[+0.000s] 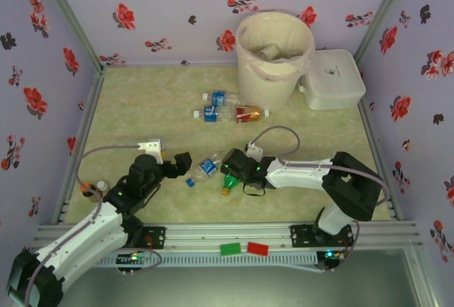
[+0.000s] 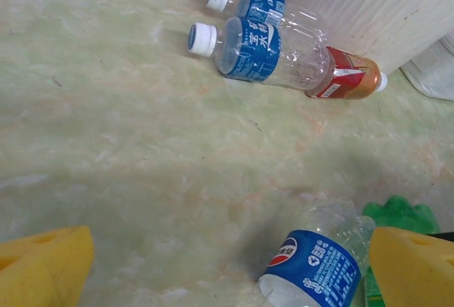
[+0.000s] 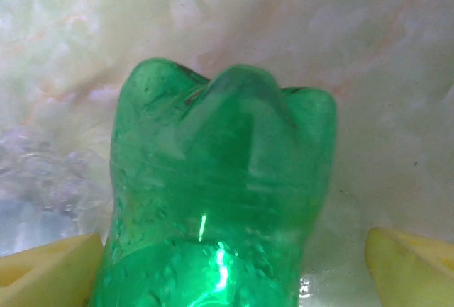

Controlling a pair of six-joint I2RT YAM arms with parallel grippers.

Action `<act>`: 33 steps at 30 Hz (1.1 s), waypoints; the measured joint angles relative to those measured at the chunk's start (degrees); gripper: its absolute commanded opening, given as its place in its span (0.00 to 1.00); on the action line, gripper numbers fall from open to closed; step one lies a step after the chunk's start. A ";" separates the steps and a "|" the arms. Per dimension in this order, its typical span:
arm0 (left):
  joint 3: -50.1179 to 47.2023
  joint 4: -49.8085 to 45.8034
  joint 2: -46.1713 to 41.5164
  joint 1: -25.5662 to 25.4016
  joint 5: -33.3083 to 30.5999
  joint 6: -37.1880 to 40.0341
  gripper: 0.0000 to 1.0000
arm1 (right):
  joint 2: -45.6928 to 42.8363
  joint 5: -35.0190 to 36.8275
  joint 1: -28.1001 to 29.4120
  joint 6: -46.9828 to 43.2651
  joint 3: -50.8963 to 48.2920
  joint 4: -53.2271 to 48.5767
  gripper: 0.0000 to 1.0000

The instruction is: Put the plastic bottles in the bin

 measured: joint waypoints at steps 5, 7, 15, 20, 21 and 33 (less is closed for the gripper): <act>0.00 0.66 3.45 0.00 -0.42 -0.50 1.00 | 0.61 0.39 0.00 0.79 0.22 0.00 0.88; 0.00 1.18 4.44 0.00 -0.42 -0.92 1.00 | 0.63 0.50 0.02 0.83 0.20 -0.09 0.85; 0.00 2.64 6.27 0.00 -0.42 -1.75 1.00 | 0.46 1.55 0.00 1.36 -0.87 -0.46 0.65; 0.00 3.50 6.95 0.00 -0.42 -1.95 1.00 | -0.28 1.73 0.00 1.36 -1.73 0.42 0.57; 0.02 3.74 7.15 0.00 -0.42 -1.99 1.00 | -0.31 1.62 0.00 1.16 -1.75 1.31 0.56; 0.20 5.70 10.58 0.00 -0.42 -2.10 1.00 | -5.86 0.46 -4.63 -8.87 1.57 5.40 0.52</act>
